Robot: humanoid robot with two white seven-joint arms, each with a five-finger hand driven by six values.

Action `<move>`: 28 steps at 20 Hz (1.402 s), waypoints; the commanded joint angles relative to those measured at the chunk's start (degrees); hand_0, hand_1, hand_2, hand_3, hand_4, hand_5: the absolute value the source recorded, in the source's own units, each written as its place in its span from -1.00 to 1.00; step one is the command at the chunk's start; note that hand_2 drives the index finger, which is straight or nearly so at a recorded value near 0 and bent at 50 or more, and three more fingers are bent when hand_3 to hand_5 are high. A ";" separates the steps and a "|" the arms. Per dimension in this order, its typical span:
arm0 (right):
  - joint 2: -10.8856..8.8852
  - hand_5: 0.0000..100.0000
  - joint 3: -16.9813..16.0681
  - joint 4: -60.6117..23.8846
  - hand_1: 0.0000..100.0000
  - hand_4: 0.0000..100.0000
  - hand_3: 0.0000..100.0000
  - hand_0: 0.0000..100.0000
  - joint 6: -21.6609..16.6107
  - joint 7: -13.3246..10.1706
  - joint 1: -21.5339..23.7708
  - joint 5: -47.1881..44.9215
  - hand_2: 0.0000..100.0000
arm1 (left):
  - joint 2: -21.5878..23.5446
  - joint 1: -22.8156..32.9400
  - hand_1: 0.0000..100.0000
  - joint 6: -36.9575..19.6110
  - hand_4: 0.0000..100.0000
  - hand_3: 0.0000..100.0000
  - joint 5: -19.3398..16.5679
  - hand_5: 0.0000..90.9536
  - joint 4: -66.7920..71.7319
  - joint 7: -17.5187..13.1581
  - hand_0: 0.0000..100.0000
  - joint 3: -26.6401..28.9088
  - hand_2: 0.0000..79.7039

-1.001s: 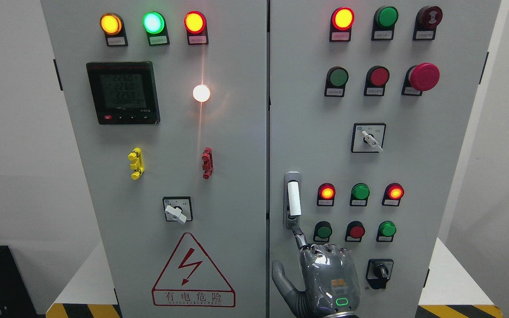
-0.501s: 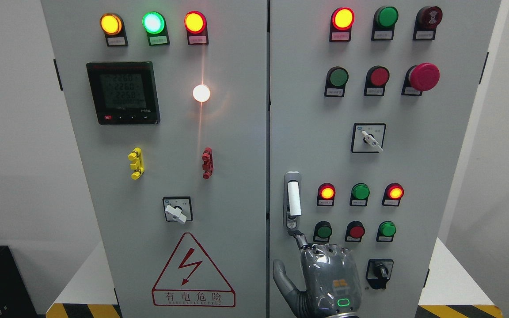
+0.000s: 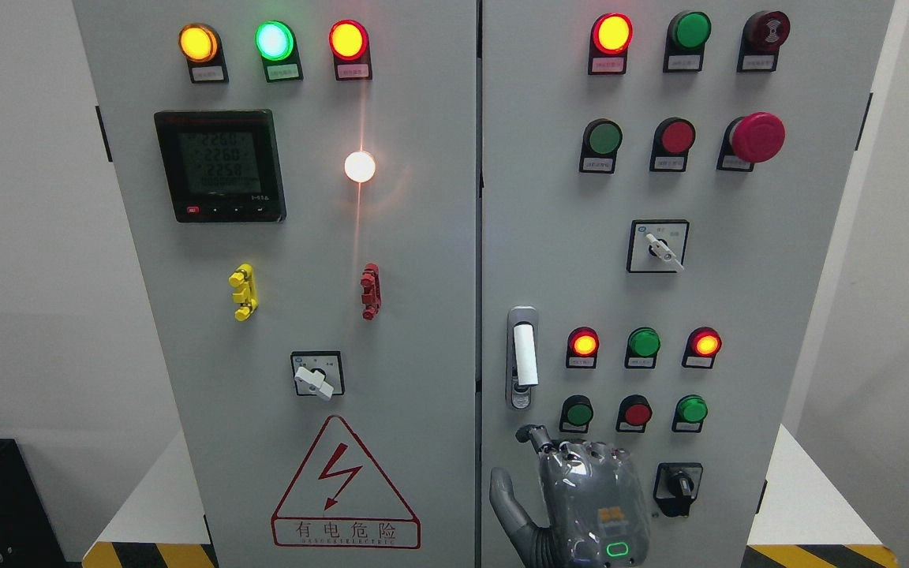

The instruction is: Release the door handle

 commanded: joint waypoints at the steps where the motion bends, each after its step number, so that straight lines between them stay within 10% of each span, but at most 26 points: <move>1: -0.09 1.00 0.03 -3.49 -0.41 1.00 0.99 0.22 -0.35 0.36 3.02 -0.03 -0.04 | 0.00 1.14 0.11 0.02 -1.00 -1.00 0.00 -1.00 0.00 0.00 -0.76 0.00 -1.00; 16: 0.00 1.00 -0.76 -9.64 -0.69 0.94 1.00 0.03 -2.99 0.54 8.39 -0.03 0.54 | 0.00 1.14 0.11 0.02 -1.00 -1.00 0.00 -1.00 0.00 0.00 -0.76 0.00 -1.00; 28: -0.09 1.00 -1.46 -8.94 -0.71 1.00 1.00 -0.23 -2.02 4.93 0.22 0.67 0.92 | 0.00 1.14 0.11 0.02 -1.00 -1.00 0.00 -1.00 0.00 0.00 -0.76 0.00 -1.00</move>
